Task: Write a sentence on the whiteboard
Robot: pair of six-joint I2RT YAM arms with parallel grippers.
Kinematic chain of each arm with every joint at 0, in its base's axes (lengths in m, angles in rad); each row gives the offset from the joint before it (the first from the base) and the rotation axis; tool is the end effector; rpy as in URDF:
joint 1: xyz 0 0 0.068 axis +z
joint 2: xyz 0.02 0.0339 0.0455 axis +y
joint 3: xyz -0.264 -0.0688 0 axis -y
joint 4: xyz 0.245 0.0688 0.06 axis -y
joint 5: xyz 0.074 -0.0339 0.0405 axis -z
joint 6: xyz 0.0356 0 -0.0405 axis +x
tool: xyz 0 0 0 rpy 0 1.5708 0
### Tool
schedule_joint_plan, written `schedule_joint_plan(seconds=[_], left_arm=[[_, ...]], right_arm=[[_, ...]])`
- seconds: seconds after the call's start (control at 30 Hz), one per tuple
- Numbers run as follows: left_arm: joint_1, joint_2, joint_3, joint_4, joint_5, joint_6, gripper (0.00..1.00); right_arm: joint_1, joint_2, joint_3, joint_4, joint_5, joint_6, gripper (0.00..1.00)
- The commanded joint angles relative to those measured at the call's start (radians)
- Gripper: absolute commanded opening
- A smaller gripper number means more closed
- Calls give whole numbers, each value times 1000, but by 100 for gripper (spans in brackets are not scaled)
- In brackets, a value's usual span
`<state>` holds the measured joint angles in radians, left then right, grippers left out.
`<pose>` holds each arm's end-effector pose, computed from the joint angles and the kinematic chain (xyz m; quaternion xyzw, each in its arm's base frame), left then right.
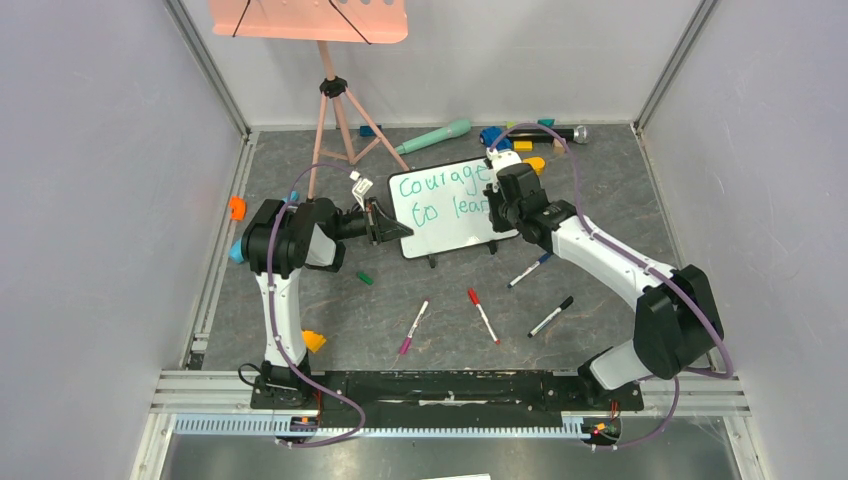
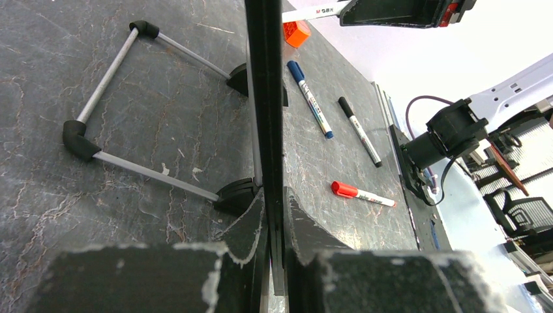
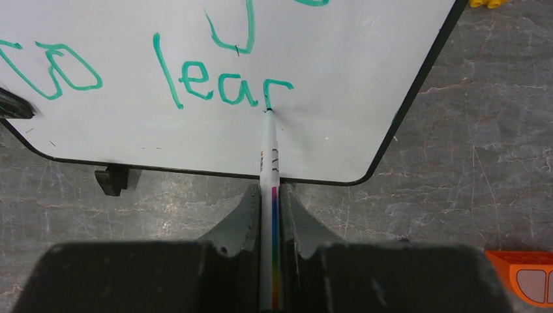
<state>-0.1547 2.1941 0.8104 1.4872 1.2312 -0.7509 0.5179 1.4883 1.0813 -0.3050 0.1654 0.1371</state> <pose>0.3545 -0.0893 0.1072 0.2494 0.6485 -0.6130 0.3761 0.2893 0.1581 0.2634 -0.1377 0.8962 0.0623 0.4170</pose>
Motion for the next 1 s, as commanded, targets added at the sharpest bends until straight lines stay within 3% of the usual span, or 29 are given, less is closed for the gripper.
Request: schedule_joint_plan(seconds=[0.0,0.7,0.97], left_arm=[[-9,-7,16,70,18,76,2],[-8,-7,16,70,19,75,2],[-9,-8,15,70,19,77,2]], right_arm=[[-7,-15,-10,17,26,-9,0],[-33,64,176,5,55,-15,0],[-36,49,134,4,50,-10,0]])
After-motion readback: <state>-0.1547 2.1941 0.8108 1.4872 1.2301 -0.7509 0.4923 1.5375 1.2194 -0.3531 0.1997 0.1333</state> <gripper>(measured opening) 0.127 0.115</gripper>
